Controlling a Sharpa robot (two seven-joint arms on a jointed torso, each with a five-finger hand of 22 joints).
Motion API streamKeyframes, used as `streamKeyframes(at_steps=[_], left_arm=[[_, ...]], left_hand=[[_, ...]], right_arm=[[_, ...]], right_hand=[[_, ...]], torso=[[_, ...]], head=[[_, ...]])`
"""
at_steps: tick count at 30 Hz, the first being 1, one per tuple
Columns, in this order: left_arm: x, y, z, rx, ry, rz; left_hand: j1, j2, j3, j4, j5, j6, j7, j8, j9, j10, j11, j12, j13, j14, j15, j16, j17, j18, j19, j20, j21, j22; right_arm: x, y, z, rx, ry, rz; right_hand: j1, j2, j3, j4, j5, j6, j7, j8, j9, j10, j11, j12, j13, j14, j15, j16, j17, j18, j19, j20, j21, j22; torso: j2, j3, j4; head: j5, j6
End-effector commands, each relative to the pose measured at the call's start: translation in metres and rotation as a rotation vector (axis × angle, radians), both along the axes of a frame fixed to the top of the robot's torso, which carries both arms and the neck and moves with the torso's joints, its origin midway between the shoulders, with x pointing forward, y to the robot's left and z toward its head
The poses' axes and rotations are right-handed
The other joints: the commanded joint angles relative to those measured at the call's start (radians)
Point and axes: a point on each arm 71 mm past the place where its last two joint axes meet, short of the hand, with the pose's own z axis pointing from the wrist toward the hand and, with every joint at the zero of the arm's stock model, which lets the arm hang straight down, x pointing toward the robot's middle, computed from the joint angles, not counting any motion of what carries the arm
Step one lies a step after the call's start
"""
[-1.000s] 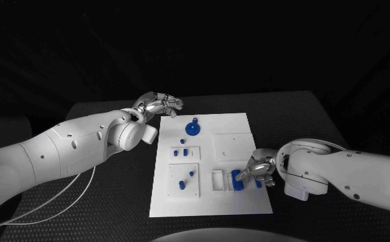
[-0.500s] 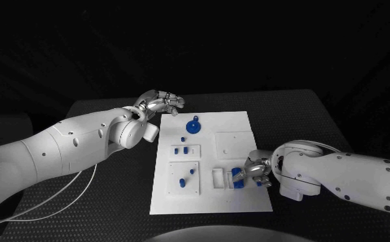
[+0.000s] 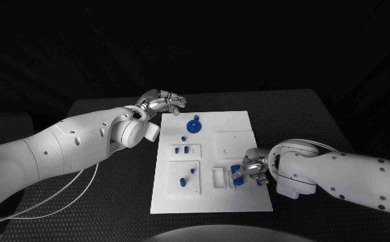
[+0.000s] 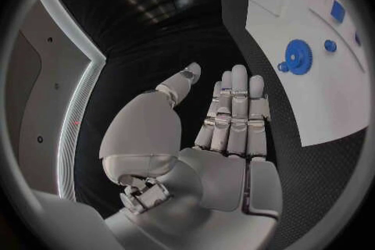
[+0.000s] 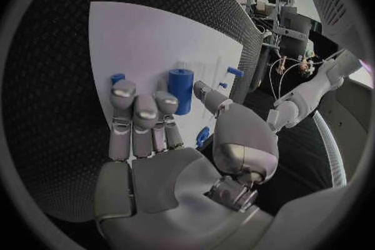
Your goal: Assemble the parts on the task board
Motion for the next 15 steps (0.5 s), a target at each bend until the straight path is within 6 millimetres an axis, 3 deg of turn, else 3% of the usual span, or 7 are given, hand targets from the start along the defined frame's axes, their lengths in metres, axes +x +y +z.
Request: streamKeyframes(at_steps=[1,7,15], left_arm=[[-0.0007,-0.0034,0.0009,-0.016,0.000,-0.018],[-0.0009,-0.0040,0.0008,-0.016,0.002,-0.021],[-0.0006,-0.0026,0.0007,-0.014,0.002,-0.017]], left_hand=[[-0.008,0.000,0.001,0.008,0.005,-0.006,-0.002,0.004,-0.001,-0.009,-0.001,0.000,-0.001,0.005,0.000,-0.005,0.001,0.017,0.005,-0.003,-0.003,0.001],[-0.009,0.000,0.001,0.009,0.005,-0.006,-0.002,0.004,-0.002,-0.009,-0.001,-0.001,-0.001,0.005,0.000,-0.005,0.002,0.017,0.005,-0.002,-0.004,0.001],[-0.009,0.000,0.001,0.009,0.005,-0.006,-0.002,0.004,-0.002,-0.009,-0.001,0.000,-0.001,0.005,0.000,-0.006,0.002,0.018,0.005,-0.002,-0.004,0.002]], right_arm=[[0.0002,-0.0021,-0.0048,-0.025,-0.014,-0.001],[0.0001,-0.0020,-0.0050,-0.025,-0.017,-0.003],[-0.0028,-0.0029,-0.0028,-0.004,-0.020,-0.027]], right_hand=[[-0.002,0.013,-0.001,-0.013,-0.004,0.018,0.008,-0.013,-0.033,-0.008,-0.001,-0.005,0.002,0.008,-0.003,-0.007,0.003,0.067,-0.007,-0.001,0.005,0.000],[0.010,0.043,0.025,-0.042,-0.005,0.031,0.005,-0.012,-0.032,-0.004,-0.004,-0.010,0.004,0.010,-0.005,-0.013,0.009,0.067,-0.009,0.001,0.006,-0.001],[0.000,0.046,0.047,-0.067,-0.005,0.055,-0.001,-0.007,-0.030,0.007,-0.009,-0.016,0.006,0.015,-0.008,-0.018,0.017,0.067,-0.007,0.008,0.012,-0.001]], torso=[[0.000,-0.0006,-0.0001],[0.000,-0.0006,0.0002],[0.000,-0.0008,-0.0006]], head=[[0.001,0.001],[0.002,0.004],[0.006,0.008]])
